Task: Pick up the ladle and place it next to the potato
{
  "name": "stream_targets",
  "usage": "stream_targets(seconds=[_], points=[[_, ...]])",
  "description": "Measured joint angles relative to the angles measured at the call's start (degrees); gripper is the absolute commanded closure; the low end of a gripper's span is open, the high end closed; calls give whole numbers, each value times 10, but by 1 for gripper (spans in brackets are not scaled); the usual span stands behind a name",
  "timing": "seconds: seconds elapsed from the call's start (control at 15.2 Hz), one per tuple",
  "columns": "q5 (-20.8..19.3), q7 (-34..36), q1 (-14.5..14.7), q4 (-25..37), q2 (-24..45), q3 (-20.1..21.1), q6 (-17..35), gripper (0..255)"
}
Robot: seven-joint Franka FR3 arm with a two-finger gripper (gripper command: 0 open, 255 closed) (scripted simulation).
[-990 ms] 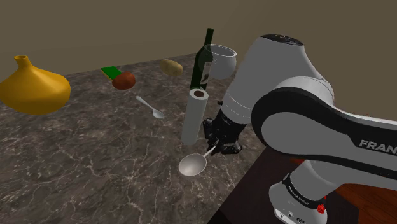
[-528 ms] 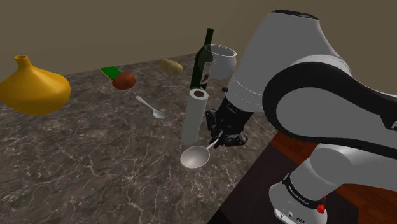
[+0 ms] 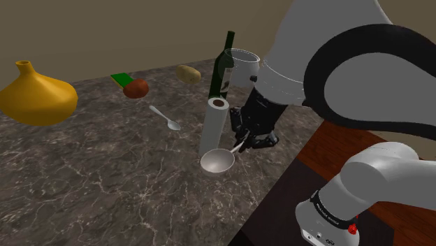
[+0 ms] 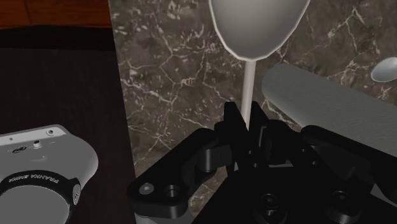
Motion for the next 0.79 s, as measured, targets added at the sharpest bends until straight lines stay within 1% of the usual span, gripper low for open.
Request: stream_targets(seconds=[0.2,0.26,0.53,0.79], points=[[-12,5,-2,21,0,-13,-22,255],[-16,0,-7,23,4,-16,-20,255],[-39,-44,-53,34,52,-27,9,255],[-65,-80,-105,62,113,-29,38,255]])
